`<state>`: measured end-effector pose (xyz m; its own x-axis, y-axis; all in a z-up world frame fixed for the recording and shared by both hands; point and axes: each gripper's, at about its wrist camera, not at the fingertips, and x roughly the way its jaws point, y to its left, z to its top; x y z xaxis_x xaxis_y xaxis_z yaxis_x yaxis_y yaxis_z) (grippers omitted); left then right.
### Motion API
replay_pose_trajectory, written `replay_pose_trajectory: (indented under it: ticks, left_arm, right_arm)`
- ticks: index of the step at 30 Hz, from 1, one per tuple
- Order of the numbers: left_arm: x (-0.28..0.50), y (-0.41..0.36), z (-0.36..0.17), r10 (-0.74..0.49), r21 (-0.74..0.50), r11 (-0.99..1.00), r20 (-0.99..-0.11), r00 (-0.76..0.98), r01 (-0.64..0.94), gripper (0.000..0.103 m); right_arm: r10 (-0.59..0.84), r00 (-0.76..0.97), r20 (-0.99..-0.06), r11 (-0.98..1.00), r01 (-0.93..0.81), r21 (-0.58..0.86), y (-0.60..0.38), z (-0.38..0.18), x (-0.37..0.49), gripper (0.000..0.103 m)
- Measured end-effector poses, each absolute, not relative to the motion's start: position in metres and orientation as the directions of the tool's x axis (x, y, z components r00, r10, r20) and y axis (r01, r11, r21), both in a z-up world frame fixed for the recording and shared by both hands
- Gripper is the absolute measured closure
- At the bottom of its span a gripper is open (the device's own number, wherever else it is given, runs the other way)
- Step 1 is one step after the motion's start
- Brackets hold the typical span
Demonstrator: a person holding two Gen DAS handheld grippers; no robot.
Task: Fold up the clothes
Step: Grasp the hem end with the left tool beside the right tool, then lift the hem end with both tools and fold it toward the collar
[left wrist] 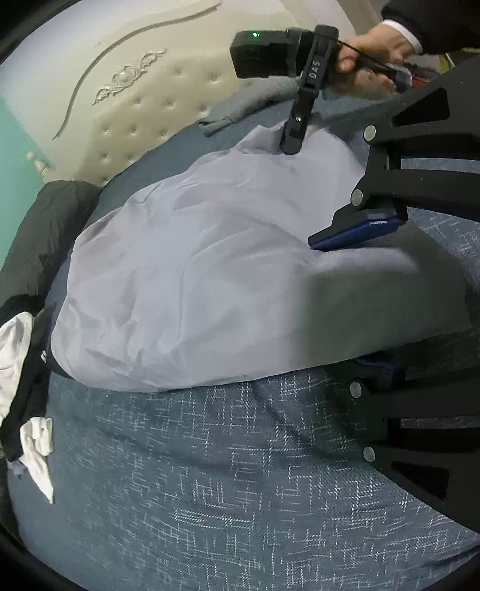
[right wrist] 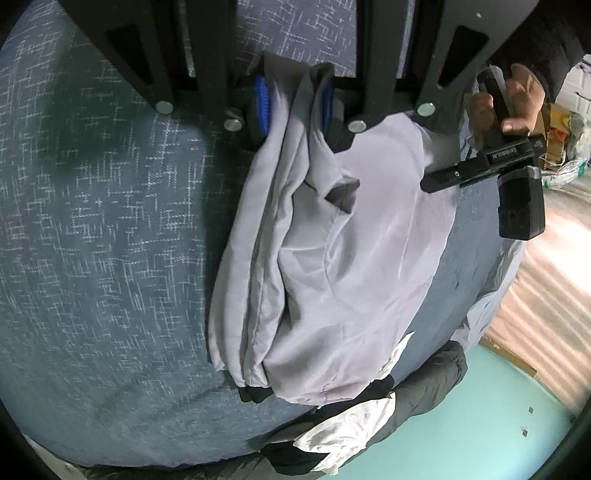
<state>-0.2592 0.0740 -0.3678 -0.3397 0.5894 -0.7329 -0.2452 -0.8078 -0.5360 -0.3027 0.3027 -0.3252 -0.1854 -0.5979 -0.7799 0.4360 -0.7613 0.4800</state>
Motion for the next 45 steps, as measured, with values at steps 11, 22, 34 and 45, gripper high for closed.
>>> replay_pose_trajectory:
  ticks: [11, 22, 34, 45]
  left_arm:
    - [-0.257, 0.022, -0.385, 0.645, -0.6, -0.764, -0.705, -0.295, -0.236, 0.045]
    - [-0.268, 0.03, -0.395, 0.645, -0.603, -0.764, -0.704, -0.297, -0.229, 0.046]
    - [-0.278, 0.073, -0.358, 0.573, -0.504, -0.819, -0.739, -0.354, -0.274, 0.068]
    - [-0.278, 0.126, -0.308, 0.588, -0.471, -0.805, -0.717, -0.374, -0.361, 0.071]
  right_arm:
    - [-0.662, -0.118, -0.74, -0.715, 0.394, 0.577, 0.327, -0.338, -0.312, 0.075]
    - [-0.611, -0.107, -0.784, -0.759, 0.361, 0.542, 0.313, -0.343, -0.321, 0.071]
    - [-0.572, -0.246, -0.783, -0.753, 0.536, 0.382, 0.311, -0.269, -0.299, 0.094]
    - [-0.538, -0.343, -0.77, -0.775, 0.561, 0.291, 0.35, -0.202, -0.308, 0.094]
